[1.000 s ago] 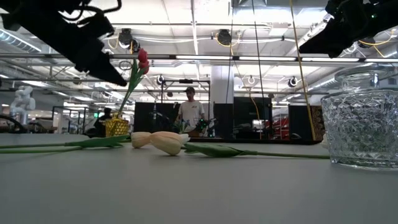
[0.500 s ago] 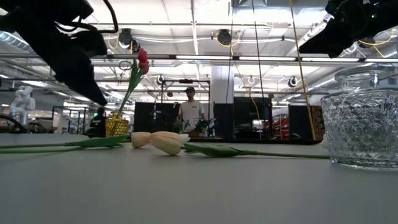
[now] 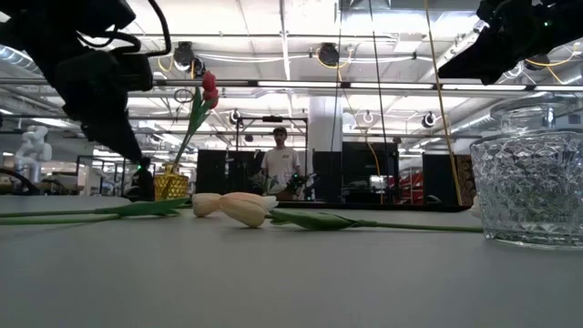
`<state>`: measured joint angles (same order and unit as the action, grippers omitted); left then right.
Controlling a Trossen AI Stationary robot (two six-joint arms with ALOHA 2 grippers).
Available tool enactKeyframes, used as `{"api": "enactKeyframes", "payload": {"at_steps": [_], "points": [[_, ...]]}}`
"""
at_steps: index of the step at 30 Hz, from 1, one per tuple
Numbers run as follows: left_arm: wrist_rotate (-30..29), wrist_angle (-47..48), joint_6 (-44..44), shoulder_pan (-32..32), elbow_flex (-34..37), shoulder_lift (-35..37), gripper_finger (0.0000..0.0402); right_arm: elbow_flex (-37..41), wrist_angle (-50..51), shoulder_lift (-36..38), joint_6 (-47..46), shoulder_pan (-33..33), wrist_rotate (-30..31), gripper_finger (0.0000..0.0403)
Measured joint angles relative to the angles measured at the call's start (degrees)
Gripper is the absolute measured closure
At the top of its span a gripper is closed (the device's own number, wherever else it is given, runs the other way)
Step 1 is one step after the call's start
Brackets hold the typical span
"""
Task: Sort flowers into vase by color
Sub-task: Put the left yellow tulip into the blue vase
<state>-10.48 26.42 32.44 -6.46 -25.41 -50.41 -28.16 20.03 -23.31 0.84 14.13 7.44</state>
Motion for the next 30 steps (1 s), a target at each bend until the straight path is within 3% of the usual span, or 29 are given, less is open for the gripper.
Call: {"api": "enactKeyframes", "payload": {"at_steps": [5,17,30], "points": [[-0.28,0.94,4.74,-1.19,0.0,-1.65,0.0286,0.0,0.01,-0.01,0.0,0.0,0.0,0.0316],[1.53,0.51,4.78,-1.44,0.0,-12.3,0.0286,0.0,0.0,-0.02,0.0,0.0,0.0,0.0316],[7.94,-3.14,10.64,-1.55,0.0,-13.12,0.0286,0.0,0.0,0.0,0.0,0.0,0.02,0.0316]]}}
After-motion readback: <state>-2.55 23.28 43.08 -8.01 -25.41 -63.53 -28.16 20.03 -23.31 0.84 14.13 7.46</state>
